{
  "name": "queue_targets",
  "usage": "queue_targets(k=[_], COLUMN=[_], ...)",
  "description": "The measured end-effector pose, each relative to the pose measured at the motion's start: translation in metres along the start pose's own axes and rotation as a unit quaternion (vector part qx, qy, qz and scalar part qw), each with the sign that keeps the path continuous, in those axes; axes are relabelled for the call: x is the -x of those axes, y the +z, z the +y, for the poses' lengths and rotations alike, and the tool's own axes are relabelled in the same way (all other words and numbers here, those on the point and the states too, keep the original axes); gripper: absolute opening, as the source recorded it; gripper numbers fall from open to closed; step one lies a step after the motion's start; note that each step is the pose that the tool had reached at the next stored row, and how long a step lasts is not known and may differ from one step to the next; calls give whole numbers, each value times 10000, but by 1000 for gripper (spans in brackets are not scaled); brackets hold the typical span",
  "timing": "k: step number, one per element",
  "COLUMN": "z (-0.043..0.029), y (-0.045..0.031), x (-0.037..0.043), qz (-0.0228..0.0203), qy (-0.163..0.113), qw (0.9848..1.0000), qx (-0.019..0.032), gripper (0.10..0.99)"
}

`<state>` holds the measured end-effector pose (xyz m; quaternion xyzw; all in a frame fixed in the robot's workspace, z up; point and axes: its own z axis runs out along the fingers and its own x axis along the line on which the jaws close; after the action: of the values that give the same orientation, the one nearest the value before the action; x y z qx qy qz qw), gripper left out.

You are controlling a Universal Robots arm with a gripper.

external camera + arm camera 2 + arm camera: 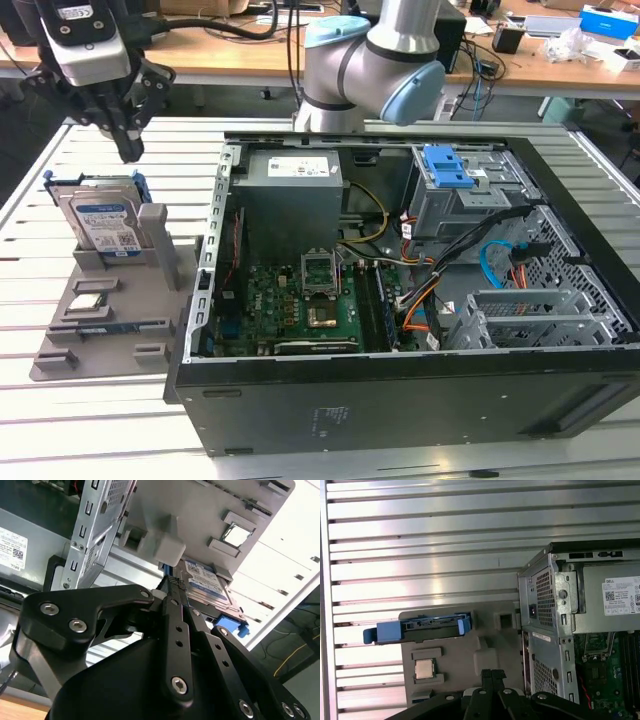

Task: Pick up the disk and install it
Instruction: 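Reach for the disk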

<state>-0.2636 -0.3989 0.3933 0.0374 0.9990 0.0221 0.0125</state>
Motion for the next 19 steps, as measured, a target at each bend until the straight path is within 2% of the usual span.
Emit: queue_targets(k=[19], z=[-18], y=[-7], x=[-241], qz=[0], qy=[0], qw=[10000], qx=[0], gripper=[106])
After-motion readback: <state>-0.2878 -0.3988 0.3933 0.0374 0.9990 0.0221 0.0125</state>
